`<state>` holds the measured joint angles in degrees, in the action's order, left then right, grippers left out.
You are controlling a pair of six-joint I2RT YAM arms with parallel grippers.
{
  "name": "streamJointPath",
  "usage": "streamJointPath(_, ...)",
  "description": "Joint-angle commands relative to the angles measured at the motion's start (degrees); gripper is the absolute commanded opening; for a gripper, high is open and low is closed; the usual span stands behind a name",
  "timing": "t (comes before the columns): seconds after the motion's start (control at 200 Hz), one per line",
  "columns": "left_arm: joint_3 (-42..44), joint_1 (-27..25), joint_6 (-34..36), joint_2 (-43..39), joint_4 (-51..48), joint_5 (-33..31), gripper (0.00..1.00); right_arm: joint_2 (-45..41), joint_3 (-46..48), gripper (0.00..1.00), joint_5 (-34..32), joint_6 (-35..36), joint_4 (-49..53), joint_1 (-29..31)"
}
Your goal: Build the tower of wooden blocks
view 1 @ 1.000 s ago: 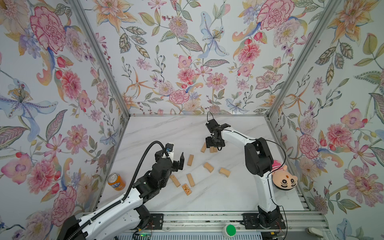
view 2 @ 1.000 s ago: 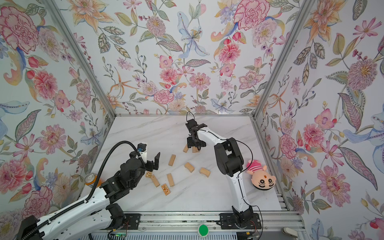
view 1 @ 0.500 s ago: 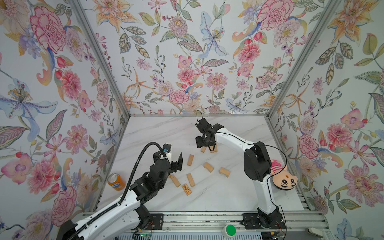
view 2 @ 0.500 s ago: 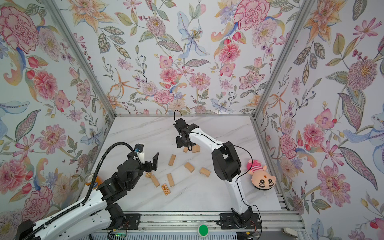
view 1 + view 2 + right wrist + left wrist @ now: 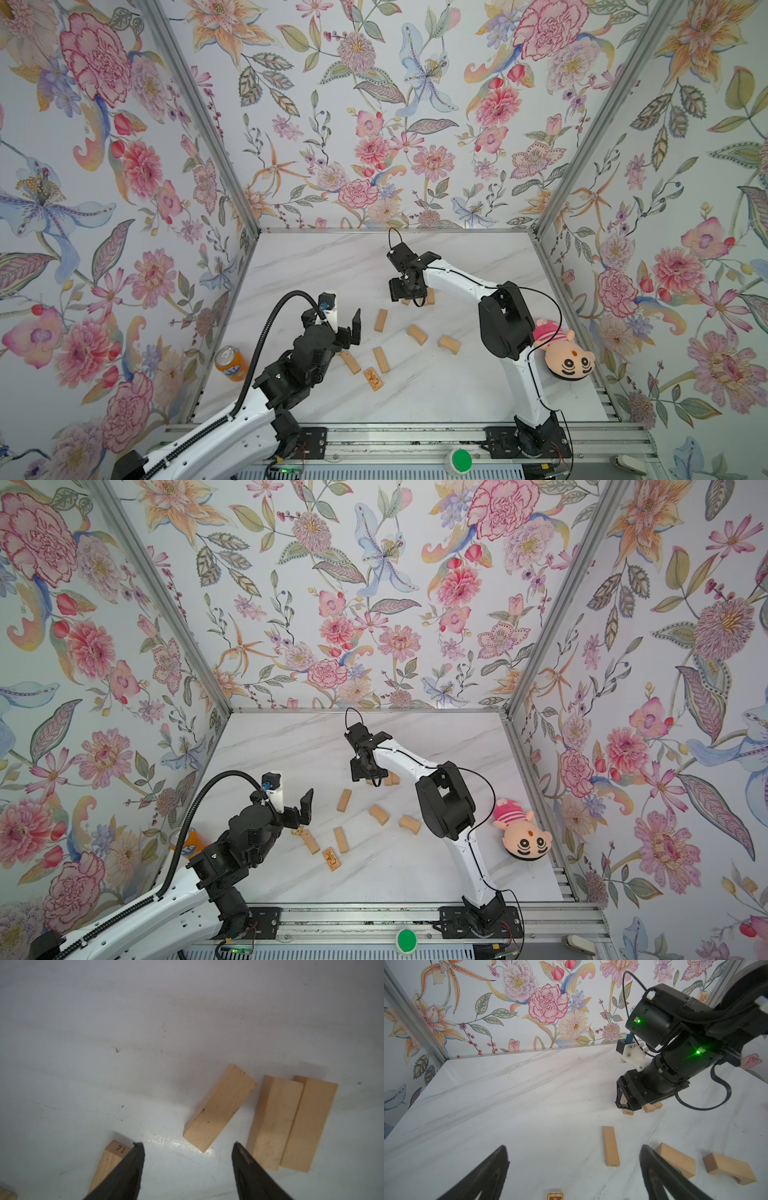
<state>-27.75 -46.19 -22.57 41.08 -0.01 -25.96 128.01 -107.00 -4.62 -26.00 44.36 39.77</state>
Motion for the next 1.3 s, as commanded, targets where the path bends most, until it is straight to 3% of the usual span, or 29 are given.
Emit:
streamJointPath(0.0,0.5,-0.5,-0.6,-0.7,-0.5,-0.3,0.99,1.1,1.0,0.69,1.1,-1.3,1.4,0.2)
streamJointPath(0.685,0.4,-0.6,-1.1,-1.6,-1.5,-1.4,0.99,3.3,1.8,0.69,1.1,-2.0,1.3,0.7)
streamJointPath(1.296,0.4,-0.6,-1.1,-2.6,-2.2,-2.3,0.99,7.7,-7.6,0.70,6.4,-0.9,1.4,2.0)
